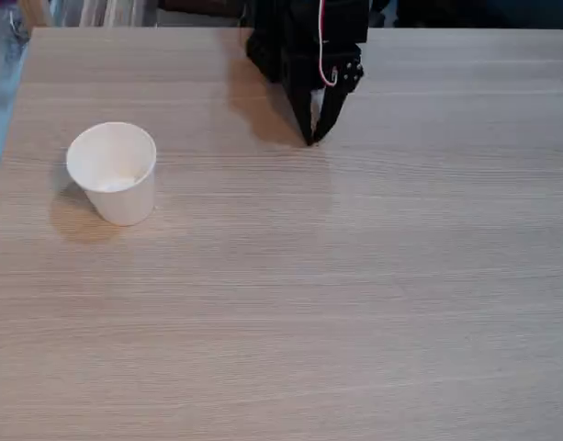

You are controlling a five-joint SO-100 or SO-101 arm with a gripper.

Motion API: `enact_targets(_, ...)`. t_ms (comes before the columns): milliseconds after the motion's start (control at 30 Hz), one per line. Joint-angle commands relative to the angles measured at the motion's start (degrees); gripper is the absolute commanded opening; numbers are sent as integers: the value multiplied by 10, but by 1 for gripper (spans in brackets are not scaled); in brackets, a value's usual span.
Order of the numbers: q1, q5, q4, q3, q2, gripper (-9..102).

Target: Grasp a block and put it in the bin.

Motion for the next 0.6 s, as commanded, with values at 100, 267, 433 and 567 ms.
enact_targets(100, 7, -7, 11, 5, 4, 0)
enact_targets(267, -4, -8, 11, 5, 4, 0)
enact_targets(433, -4, -8, 11, 5, 4, 0)
enact_targets(567, -3, -10, 11, 5, 4, 0)
